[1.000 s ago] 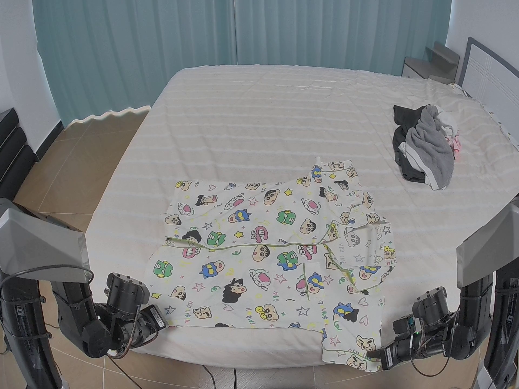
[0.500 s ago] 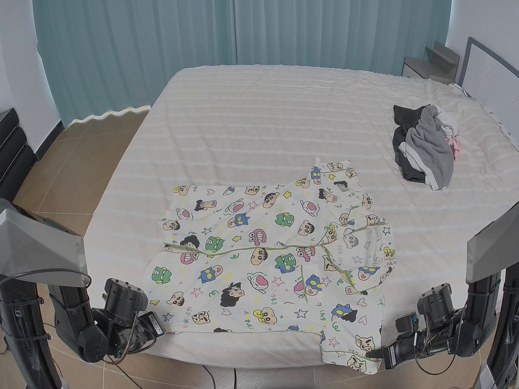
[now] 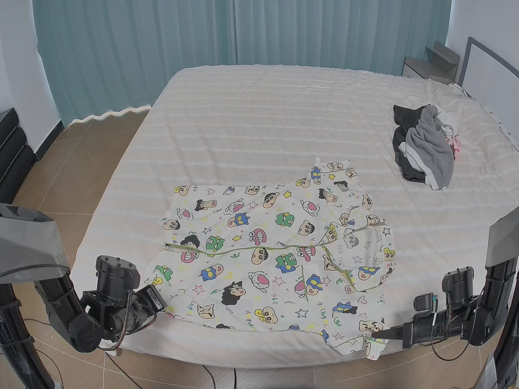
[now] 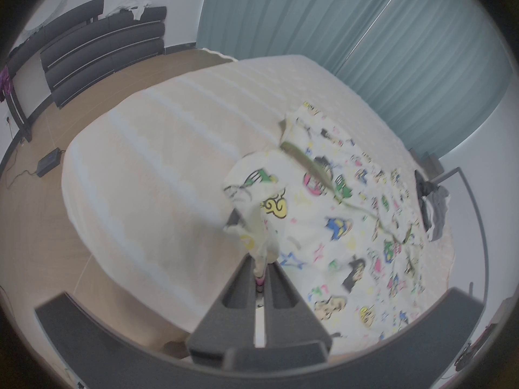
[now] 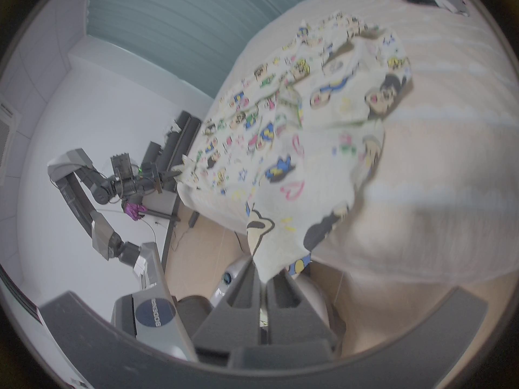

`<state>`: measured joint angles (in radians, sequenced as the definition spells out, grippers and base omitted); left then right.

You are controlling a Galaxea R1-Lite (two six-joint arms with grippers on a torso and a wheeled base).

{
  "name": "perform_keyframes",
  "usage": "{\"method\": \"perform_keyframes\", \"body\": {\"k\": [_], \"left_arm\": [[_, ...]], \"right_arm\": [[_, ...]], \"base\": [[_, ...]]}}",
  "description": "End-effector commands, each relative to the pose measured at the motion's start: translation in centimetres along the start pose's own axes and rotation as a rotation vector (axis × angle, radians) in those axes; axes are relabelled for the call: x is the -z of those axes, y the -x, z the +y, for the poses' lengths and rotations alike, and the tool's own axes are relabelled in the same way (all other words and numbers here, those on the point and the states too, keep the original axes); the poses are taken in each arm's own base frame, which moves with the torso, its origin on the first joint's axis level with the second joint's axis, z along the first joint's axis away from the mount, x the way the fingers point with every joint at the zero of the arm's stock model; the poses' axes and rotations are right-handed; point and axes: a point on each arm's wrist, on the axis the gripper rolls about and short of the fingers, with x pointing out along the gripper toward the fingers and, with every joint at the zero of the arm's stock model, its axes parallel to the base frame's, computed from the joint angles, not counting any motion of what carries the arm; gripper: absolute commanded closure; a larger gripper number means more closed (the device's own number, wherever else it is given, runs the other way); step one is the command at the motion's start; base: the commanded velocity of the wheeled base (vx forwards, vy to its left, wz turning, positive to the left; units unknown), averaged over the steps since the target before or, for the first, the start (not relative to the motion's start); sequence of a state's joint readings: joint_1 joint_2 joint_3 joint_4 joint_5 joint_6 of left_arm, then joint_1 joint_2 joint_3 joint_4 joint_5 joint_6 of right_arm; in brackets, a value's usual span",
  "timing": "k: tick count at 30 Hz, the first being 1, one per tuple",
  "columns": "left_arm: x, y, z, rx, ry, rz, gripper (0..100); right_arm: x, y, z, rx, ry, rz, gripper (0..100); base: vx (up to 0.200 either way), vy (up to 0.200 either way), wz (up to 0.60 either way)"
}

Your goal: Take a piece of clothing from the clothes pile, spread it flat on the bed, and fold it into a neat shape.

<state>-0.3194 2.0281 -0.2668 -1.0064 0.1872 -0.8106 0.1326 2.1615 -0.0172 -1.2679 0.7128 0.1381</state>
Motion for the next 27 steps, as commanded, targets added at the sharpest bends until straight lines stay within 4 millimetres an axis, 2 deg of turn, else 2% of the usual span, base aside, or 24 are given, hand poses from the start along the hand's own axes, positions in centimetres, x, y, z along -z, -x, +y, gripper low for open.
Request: {"method": "perform_keyframes", "body": {"k": [1,9,12,16,20,21,27], "left_arm": [[-1.8,0.2,-1.7,0.071,0.023,-0.075,100],[-4.3,0.4,-3.8,0.103,0.038,-0.117,100],[-5.8,0.8,-5.1,0.11,0.044,-0.127,100],[-7.1,0.6,-6.0,0.105,0.051,-0.136,100],[-8.4,0.2,-6.6,0.097,0.065,-0.148,100],[-9.4,0.0,-6.9,0.095,0.076,-0.163,100],[-10.5,-1.8,-7.1,0.053,0.086,-0.15,100]], "right_arm": [[-0.6,1.1,-0.4,-0.002,-0.015,-0.076,100],[-2.3,1.6,0.2,-0.059,-0.003,-0.191,100],[-3.6,1.8,0.5,-0.08,-0.028,-0.276,100],[-5.1,1.8,0.4,-0.075,-0.023,-0.335,100],[-6.2,1.5,0.2,-0.054,-0.023,-0.384,100],[-7.1,1.5,0.0,-0.055,-0.028,-0.414,100],[-9.1,1.3,-0.7,-0.054,-0.043,-0.485,100]], "base": [[0.0,0.0,0.0],[0.0,0.0,0.0],[0.0,0.0,0.0],[0.0,0.0,0.0],[0.0,0.0,0.0],[0.0,0.0,0.0],[0.0,0.0,0.0]]}}
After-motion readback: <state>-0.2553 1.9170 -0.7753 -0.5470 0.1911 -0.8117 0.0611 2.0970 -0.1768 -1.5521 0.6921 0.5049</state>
